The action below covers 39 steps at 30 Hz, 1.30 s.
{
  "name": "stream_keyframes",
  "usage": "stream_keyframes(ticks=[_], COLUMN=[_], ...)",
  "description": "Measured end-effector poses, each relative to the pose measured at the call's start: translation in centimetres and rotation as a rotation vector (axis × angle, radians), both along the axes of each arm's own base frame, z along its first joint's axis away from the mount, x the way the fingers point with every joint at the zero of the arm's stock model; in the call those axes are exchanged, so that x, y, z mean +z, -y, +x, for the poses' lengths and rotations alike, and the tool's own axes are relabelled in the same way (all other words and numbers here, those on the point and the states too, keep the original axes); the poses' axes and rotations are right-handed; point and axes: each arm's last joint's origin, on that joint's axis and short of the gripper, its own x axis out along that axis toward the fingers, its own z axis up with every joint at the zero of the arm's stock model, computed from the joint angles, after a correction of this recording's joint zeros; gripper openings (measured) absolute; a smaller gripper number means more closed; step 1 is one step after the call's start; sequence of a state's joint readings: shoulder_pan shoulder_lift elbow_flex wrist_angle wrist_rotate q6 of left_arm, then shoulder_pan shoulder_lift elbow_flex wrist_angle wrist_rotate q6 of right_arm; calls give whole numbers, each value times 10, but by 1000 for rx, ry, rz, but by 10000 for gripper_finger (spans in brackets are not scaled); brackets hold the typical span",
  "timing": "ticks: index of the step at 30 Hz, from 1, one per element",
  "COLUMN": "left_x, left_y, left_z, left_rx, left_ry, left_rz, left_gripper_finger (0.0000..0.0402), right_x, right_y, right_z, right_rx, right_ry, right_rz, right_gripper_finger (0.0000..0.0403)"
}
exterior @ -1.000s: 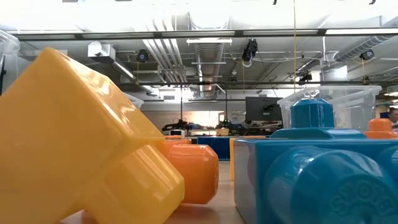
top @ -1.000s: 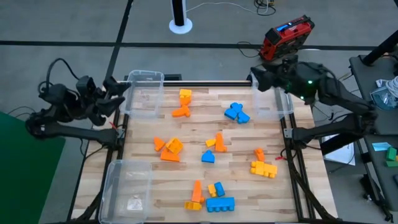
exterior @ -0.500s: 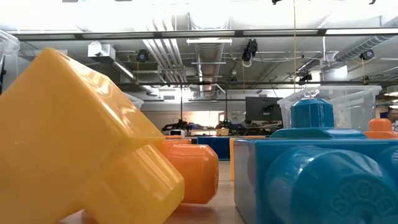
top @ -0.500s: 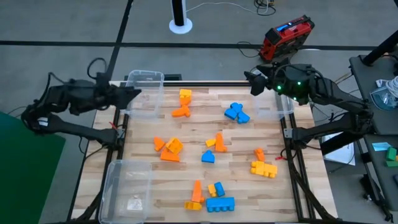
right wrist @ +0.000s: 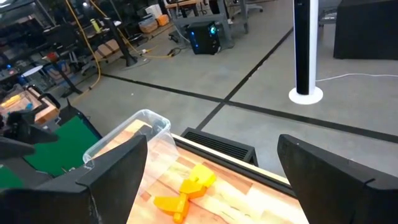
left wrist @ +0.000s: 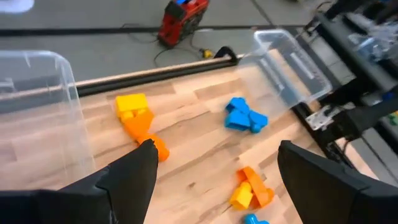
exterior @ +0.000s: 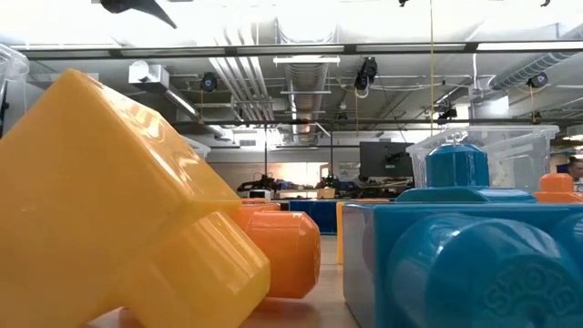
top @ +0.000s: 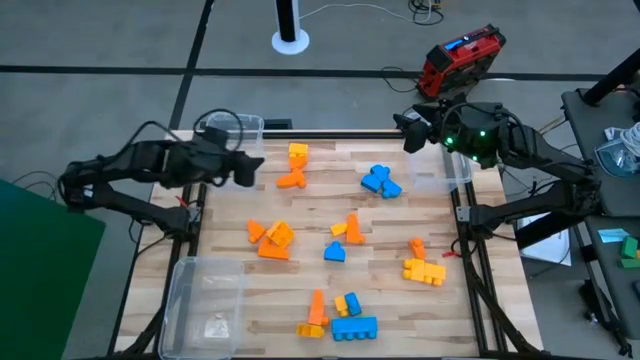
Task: Sort blocks
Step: Put the middle left yellow game piece into the top left transparent bin
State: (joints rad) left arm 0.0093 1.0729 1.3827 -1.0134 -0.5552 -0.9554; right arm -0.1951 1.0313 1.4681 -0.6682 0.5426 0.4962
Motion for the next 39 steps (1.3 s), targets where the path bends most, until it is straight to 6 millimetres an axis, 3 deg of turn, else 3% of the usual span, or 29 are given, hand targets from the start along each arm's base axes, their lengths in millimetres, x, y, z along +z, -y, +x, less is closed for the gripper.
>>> stream_keyframes(ticks=[6, 11, 20, 25, 31, 39], left_x=[-4, -2, -16, -36, -56, -102], left_y=[1, 1, 9, 15, 36, 51], left_z=[22, 37, 66, 86, 94, 101], left_rx=[-42, 24, -70, -119, -223, -279], left_ry=[-40, -78, -416, -549, -583, -556], left_rz=[-47, -135, -401, -385, -378, -400], left_gripper_finger=[304, 304, 304, 304, 304, 304], right_x=[-2, -4, -18, -27, -24, -9], right_y=[1, 2, 6, 2, -13, -27], right_z=[4, 8, 30, 38, 15, -20], right_rx=[0, -6, -10, 135, 160, 162], right_ry=[-11, -31, -72, -35, -38, 27], right_rz=[2, -4, 35, 245, 330, 308], right_gripper_finger=[352, 352, 352, 352, 352, 352])
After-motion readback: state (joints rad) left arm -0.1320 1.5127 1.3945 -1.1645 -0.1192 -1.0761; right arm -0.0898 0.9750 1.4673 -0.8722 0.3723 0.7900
